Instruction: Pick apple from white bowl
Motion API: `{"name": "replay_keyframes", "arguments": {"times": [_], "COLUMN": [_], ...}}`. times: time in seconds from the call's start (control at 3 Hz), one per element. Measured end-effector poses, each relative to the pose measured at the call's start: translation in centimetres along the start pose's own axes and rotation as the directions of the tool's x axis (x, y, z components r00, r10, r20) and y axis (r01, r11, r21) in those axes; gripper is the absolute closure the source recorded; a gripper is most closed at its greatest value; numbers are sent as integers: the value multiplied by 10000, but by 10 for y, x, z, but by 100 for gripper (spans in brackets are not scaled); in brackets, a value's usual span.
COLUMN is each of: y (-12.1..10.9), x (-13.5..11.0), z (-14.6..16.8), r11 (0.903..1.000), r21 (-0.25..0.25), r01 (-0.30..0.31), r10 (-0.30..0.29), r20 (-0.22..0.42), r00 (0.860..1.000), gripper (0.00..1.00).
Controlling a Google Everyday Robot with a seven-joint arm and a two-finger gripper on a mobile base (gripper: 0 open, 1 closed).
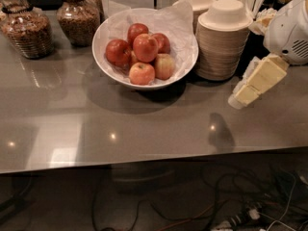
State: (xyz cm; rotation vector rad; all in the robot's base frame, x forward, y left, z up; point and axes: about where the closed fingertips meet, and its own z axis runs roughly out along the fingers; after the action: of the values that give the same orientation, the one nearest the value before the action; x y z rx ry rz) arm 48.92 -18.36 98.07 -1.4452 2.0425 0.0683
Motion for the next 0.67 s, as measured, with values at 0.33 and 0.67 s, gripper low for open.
{"name": "replay_keyframes", "arguments": {"times": [0.33, 0.67], "y": [-24, -41], "x": [-50, -102], "z": [17, 32], "r11": [9986, 9991], "r21": [347, 306], "r01": [-402, -288], "r10": [332, 180], "r20": [1833, 3087], "r00": [9825, 9510], "gripper": [0, 0]}}
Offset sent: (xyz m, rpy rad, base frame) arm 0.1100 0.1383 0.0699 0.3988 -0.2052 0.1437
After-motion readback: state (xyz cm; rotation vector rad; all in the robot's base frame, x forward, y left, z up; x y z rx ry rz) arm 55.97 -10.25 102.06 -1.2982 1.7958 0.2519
